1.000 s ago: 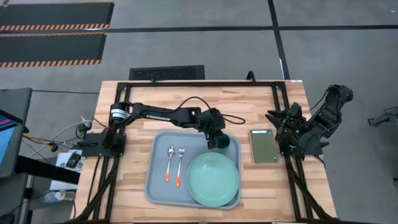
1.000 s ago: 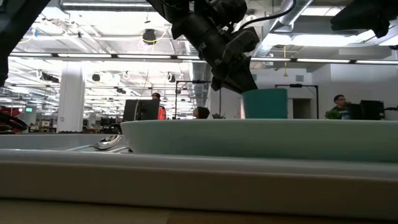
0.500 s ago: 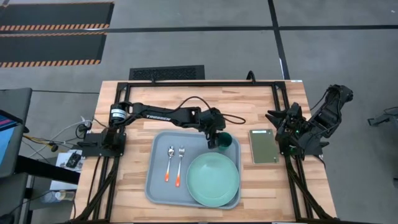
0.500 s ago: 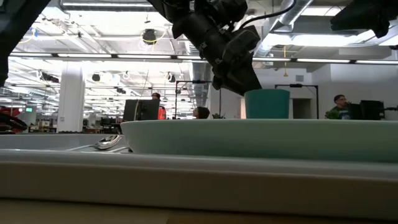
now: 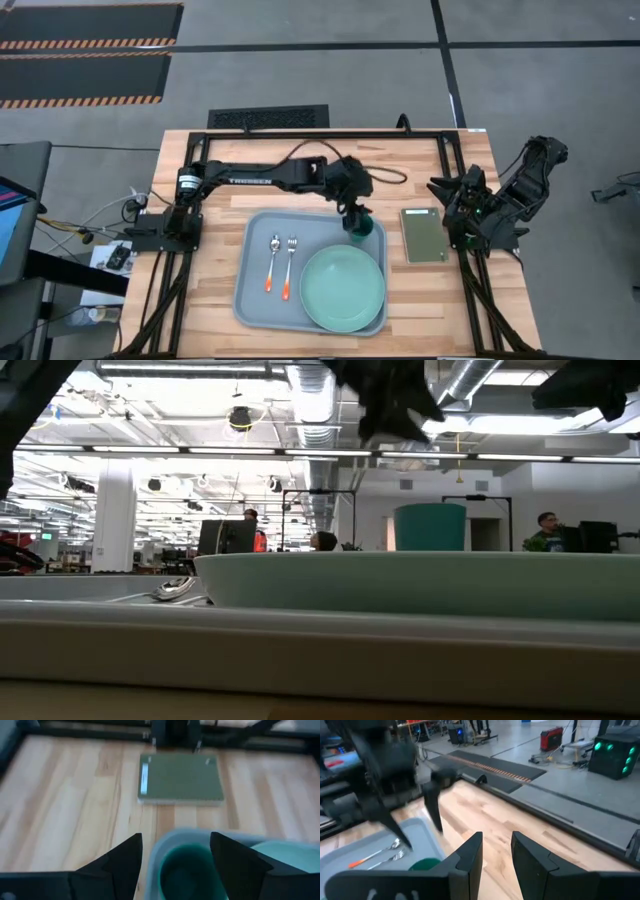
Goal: Pick and place plate/cup/fork/spoon on tray
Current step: Return to Home Position
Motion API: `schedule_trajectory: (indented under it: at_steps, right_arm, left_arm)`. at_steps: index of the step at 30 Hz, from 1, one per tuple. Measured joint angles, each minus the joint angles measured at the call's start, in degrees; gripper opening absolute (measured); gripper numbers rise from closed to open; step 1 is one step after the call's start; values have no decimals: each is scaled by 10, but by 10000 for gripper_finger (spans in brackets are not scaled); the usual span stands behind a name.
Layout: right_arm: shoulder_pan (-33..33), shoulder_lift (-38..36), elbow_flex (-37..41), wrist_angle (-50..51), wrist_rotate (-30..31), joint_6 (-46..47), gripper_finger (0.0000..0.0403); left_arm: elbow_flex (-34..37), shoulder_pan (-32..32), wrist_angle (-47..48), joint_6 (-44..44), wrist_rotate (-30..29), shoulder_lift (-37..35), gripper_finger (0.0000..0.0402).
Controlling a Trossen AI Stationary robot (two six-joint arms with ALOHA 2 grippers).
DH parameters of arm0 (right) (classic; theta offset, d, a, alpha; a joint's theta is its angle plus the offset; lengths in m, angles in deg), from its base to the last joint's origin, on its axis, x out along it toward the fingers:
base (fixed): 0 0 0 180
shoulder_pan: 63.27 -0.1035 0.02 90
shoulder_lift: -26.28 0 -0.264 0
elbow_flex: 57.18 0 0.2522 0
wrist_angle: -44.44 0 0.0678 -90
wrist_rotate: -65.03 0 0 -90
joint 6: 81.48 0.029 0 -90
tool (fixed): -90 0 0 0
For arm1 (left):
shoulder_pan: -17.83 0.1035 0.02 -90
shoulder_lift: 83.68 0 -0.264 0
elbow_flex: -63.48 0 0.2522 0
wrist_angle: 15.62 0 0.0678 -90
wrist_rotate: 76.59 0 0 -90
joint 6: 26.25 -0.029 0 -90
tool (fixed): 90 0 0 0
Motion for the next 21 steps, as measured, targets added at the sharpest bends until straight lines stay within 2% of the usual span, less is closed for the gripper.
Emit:
schedule_trajectory:
  at_steps: [3,7,12,14,17,21]
  right_arm:
    - [0,0,0,0,-26,1,129]
    - [0,0,0,-3,-79,8,129]
    - [-3,-2,0,-13,-85,27,129]
    - [-5,-14,0,-12,-67,29,129]
    - [-21,-57,0,-12,-57,27,129]
    - [-62,-124,0,-13,-29,-1,129]
  left_arm:
    - [-71,0,54,0,6,0,220]
    - [-176,-12,133,-43,16,0,220]
    - [-286,-30,227,-108,-49,-2,220]
    - [-275,-29,226,-115,-55,-31,220]
    - [-238,-14,226,-111,-35,-97,220]
    - [-132,6,198,-104,-35,-214,220]
